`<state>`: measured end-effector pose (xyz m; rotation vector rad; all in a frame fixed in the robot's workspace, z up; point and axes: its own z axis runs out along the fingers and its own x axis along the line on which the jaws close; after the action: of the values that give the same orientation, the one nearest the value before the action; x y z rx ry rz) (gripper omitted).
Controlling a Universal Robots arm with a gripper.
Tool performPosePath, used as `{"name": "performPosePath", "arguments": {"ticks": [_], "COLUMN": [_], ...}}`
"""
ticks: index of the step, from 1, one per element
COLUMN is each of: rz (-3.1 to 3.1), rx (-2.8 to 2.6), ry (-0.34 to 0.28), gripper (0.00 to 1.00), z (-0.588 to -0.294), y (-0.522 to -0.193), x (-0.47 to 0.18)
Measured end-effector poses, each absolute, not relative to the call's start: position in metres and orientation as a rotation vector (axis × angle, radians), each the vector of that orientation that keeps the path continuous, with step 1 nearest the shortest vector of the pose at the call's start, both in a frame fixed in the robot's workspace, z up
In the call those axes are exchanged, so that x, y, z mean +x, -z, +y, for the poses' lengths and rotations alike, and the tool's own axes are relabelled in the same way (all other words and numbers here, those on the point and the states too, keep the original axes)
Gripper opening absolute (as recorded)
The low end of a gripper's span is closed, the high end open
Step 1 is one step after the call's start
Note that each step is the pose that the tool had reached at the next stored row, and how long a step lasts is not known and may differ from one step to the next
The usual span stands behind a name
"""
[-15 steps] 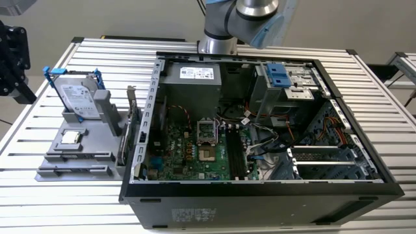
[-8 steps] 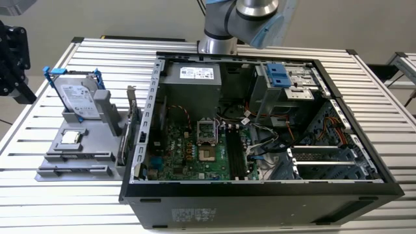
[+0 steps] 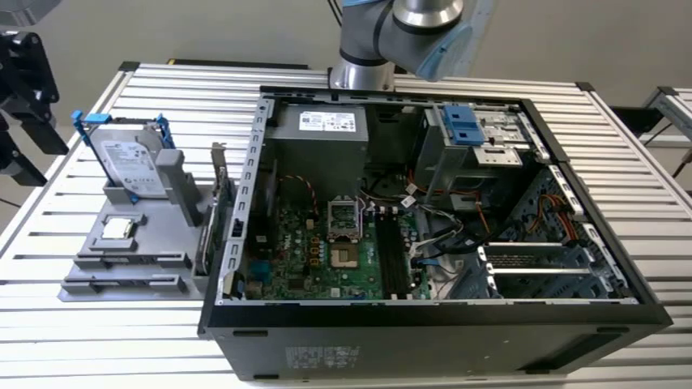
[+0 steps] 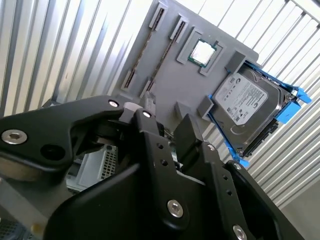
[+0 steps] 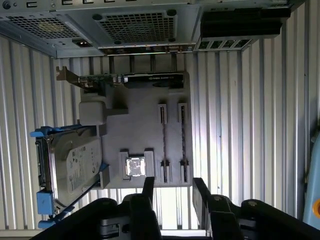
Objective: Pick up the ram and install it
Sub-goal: 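Pick up the ram and move it above insertion slot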
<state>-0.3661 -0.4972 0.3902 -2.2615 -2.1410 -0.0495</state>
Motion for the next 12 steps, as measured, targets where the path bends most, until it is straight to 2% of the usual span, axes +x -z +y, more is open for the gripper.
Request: {"name": "performPosePath", "arguments": {"ticks": [12], "rz": [-2.152], "rx": [-2.251], "ry": [0.049], "gripper": [1.00], "z": [-0.4972], "y": [-0.3901], "x": [-0.3661]}}
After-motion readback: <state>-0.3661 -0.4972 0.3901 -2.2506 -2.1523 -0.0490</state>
